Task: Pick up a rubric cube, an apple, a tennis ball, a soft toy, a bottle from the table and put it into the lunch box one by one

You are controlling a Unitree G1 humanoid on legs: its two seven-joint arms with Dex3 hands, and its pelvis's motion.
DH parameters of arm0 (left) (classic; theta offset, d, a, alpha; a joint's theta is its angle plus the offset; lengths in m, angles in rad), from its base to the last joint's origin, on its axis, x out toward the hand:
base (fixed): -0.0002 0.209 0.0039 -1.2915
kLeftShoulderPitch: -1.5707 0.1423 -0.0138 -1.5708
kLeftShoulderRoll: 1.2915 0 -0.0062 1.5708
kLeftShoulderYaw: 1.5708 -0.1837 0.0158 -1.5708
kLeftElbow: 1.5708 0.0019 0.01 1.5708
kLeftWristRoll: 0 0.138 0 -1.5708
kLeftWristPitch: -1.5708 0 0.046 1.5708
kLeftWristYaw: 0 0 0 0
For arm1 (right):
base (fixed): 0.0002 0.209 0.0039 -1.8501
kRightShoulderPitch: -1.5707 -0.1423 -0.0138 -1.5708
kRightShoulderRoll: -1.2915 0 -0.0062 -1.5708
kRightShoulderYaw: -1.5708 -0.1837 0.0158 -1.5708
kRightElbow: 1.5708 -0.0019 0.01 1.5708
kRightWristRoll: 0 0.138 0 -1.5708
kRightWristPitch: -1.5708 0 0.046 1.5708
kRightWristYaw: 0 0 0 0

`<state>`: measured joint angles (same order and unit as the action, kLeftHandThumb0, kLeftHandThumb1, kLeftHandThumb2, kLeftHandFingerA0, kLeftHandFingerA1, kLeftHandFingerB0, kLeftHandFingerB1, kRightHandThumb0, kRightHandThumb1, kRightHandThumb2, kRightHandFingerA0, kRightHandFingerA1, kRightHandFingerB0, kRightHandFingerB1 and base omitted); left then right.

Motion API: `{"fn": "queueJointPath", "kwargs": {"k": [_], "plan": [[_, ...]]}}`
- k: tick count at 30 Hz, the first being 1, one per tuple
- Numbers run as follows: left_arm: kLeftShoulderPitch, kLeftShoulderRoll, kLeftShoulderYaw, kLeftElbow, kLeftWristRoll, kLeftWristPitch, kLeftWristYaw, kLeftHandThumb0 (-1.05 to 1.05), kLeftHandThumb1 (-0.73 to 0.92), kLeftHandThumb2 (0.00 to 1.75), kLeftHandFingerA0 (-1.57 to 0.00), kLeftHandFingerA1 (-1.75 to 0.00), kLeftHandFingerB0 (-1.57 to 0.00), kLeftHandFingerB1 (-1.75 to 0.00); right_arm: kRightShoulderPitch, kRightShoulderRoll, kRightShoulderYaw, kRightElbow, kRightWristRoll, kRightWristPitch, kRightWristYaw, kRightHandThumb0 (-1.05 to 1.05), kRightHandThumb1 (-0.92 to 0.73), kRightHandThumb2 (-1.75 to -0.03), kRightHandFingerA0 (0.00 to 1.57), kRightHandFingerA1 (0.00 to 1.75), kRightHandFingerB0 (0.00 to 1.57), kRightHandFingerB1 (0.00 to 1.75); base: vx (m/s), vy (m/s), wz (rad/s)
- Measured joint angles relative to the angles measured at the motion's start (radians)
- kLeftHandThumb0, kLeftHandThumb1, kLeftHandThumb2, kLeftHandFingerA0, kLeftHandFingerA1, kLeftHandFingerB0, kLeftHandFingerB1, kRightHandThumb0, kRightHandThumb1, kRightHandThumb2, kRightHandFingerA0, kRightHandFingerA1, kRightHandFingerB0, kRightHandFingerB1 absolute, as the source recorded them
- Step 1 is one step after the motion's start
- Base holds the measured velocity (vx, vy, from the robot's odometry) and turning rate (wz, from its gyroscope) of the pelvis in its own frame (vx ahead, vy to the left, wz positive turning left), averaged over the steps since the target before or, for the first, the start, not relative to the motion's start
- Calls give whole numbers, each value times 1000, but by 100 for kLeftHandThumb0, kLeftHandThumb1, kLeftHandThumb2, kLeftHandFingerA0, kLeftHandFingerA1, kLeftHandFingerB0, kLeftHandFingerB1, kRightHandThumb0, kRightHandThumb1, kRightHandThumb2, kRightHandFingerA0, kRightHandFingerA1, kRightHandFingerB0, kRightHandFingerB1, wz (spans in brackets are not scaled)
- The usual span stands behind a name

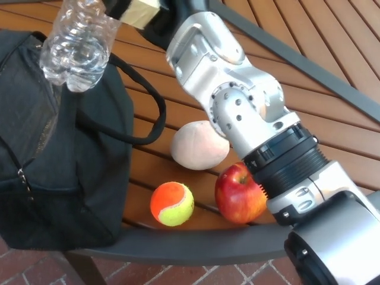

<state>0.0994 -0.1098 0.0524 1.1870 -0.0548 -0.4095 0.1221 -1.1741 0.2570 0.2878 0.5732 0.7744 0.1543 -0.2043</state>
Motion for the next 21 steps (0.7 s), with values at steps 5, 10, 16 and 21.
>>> {"fn": "queueJointPath", "kwargs": {"k": [5, 10, 16, 21], "plan": [[-30, -18, 0, 21, 0, 0, -1, -20, 57, 78, -111, -106, -106, -97, -59, -1, 86, 33, -82, -2, -7, -44, -63, -83, 104, 123, 94, 92, 0, 0, 0], [-47, -33, -2, 28, 0, 0, 0, -15, 57, 84, -108, -102, -98, -92, -115, 0, 167, 67, -160, -3, -11, -47, -67, -79, 104, 131, 92, 99, 0, 0, 0], [-56, -56, -7, 26, 0, 0, 0, -22, 62, 72, -104, -104, -91, -91, -168, 1, 251, 98, -240, -5, -19, -42, -64, -82, 100, 125, 90, 93, 0, 0, 0], [-54, -70, -12, 24, 0, 0, 1, -25, 63, 66, -99, -96, -92, -87, -196, 3, 322, 104, -307, -7, -20, -43, -71, -73, 98, 103, 88, 79, 0, 0, 0]]}}
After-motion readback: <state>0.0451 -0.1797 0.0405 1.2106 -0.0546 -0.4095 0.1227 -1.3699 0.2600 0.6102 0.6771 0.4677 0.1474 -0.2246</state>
